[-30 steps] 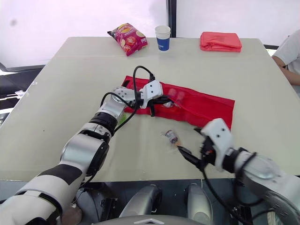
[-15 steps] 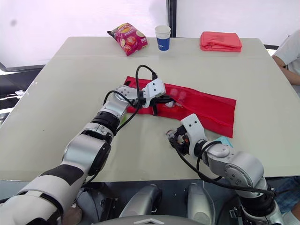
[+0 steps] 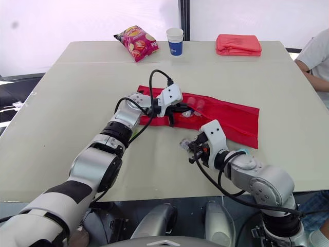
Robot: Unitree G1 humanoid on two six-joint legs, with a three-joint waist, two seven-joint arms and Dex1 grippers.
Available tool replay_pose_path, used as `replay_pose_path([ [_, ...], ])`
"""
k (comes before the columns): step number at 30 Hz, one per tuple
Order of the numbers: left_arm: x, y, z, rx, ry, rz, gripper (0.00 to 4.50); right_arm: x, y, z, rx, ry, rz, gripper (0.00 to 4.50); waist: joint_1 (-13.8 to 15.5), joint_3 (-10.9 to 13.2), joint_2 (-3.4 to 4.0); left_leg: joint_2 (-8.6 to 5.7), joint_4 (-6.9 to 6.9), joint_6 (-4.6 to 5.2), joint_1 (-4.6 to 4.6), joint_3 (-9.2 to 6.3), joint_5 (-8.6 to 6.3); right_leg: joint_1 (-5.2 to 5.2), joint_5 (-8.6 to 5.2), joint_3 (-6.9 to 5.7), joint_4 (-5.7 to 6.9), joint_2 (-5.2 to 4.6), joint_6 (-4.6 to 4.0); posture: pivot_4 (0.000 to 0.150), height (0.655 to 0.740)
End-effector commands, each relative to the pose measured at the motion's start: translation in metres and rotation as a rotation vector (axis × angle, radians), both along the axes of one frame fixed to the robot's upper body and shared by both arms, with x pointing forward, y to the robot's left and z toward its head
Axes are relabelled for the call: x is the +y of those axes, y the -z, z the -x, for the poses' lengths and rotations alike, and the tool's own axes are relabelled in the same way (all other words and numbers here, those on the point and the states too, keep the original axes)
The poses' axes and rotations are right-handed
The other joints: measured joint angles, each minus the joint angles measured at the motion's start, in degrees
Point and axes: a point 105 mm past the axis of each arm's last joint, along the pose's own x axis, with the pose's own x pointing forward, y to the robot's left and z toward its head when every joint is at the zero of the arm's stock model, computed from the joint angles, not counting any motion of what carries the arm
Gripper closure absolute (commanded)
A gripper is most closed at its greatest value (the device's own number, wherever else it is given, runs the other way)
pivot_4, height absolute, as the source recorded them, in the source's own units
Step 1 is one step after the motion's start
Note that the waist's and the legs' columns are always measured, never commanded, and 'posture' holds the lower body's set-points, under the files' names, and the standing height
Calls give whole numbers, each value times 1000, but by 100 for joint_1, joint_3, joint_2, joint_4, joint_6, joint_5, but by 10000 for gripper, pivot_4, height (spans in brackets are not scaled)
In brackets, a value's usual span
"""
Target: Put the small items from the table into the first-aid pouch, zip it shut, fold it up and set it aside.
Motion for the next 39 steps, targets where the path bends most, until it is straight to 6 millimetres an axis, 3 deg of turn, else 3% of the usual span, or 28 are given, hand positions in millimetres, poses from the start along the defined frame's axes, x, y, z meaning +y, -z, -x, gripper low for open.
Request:
replay_pose_path([
  [1, -8, -28, -2, -49, 12, 70, 45000, -2, -25, -4, -72, 19, -85, 44696, -1, 0, 0, 0, 0, 0, 0, 0, 0, 0, 0, 0, 0, 0, 0, 1500, 7400],
  [4, -9, -29, -2, -39, 9, 77, 45000, -5, -32, -9, -85, 50, -118, 44696, -4, 0, 1, 0, 0, 0, 0, 0, 0, -1, 0, 0, 1, 0, 0, 1500, 7400],
  [7, -10, -30, -1, -19, 10, 87, 45000, -15, -44, -32, -114, 199, -179, 44696, -7, 1, 1, 0, -1, 0, 0, 1, 0, -2, 0, 1, 2, 0, 0, 1500, 7400],
  [14, -16, -29, 3, 25, 8, 99, 45000, -28, -35, -60, -119, 456, -155, 44696, -19, 0, 2, -1, -6, -1, -5, 11, 1, -18, 0, 11, 9, -2, 0, 1500, 7400],
  [27, -29, -21, 12, 98, -30, 107, 45000, -33, -25, -70, -110, 666, -108, 44696, -57, -1, 5, 2, -19, -2, -14, 45, 1, -50, 1, 36, 21, 0, -1, 1500, 7400],
  [34, -33, -18, 18, 116, -24, 106, 45000, -9, -17, -69, -89, 544, -74, 44696, -127, -1, 6, 3, -24, -5, -14, 45, 3, -52, 1, 37, 21, 0, -1, 1500, 7400],
  [36, -33, -18, 17, 116, -30, 105, 45000, -3, -14, -63, -77, 463, -49, 39427, -142, -2, 6, 3, -26, -5, -14, 45, 3, -52, 1, 37, 20, 0, -1, 1500, 7400],
  [39, -34, -18, 17, 114, -32, 104, 45000, -1, -9, -58, -59, 398, -13, 27481, -145, -2, 6, 3, -27, -5, -14, 45, 3, -53, 1, 36, 19, 0, -1, 1500, 7400],
])
